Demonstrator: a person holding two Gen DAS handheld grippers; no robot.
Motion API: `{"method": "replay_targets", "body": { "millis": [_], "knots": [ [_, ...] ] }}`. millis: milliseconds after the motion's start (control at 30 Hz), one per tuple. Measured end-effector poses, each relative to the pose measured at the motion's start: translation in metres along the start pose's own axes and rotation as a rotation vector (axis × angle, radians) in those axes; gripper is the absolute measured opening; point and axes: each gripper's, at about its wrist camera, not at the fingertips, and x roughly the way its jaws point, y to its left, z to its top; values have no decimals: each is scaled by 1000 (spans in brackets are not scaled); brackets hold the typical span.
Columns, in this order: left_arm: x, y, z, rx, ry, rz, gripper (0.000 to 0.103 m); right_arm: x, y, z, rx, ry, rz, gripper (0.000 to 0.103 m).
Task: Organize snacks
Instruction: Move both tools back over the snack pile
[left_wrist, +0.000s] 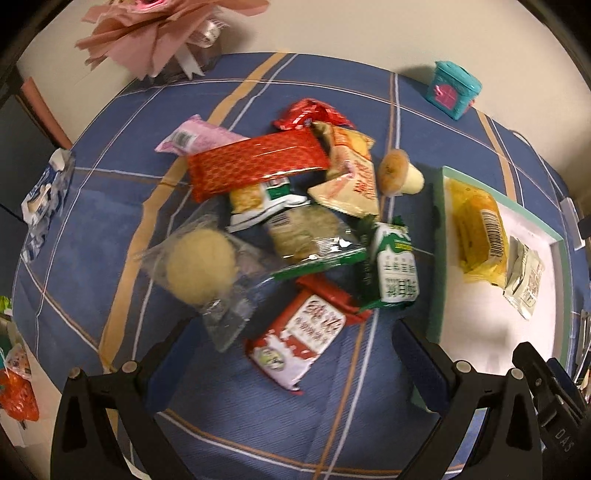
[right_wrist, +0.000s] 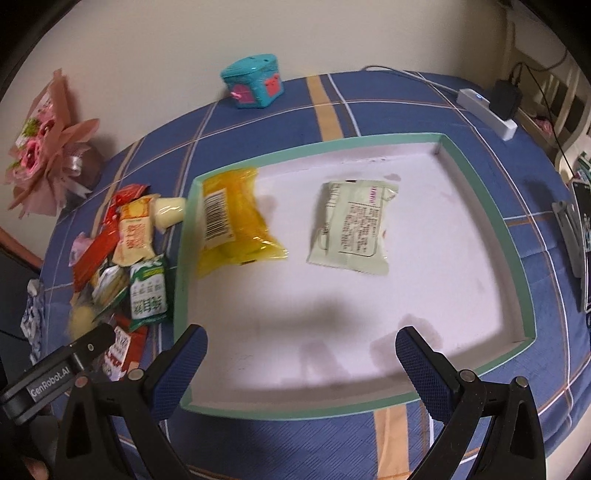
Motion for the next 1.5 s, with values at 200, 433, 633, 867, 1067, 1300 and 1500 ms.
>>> {"method": "replay_targets", "body": {
  "millis": [200, 433, 633, 867, 1067, 1300, 1500],
  "knots": [
    [-5, 24, 4, -50, -16, -4, 103, 3, 18, -1, -30, 13, 23, 103],
    [-4, 67, 14, -180, -22, -2, 103, 10, 55, -1, -100, 24, 87, 103],
    [-2, 102, 16, -280, -31, 19, 103, 16, 86, -1, -122, 13, 190, 103],
    [1, 118, 16, -315, -17, 27, 103, 24, 111, 3, -161, -6, 238, 103],
    [12, 111, 19, -307, 7, 19, 103, 29, 125, 9, -228, -30, 248, 103],
    [21, 108, 28, -336, -17, 4, 103, 37, 132, 18, -266, -39, 247, 86],
    [33, 101, 31, -325, 13, -32, 103, 47, 137, 17, -288, -10, 247, 68]
  ]
}}
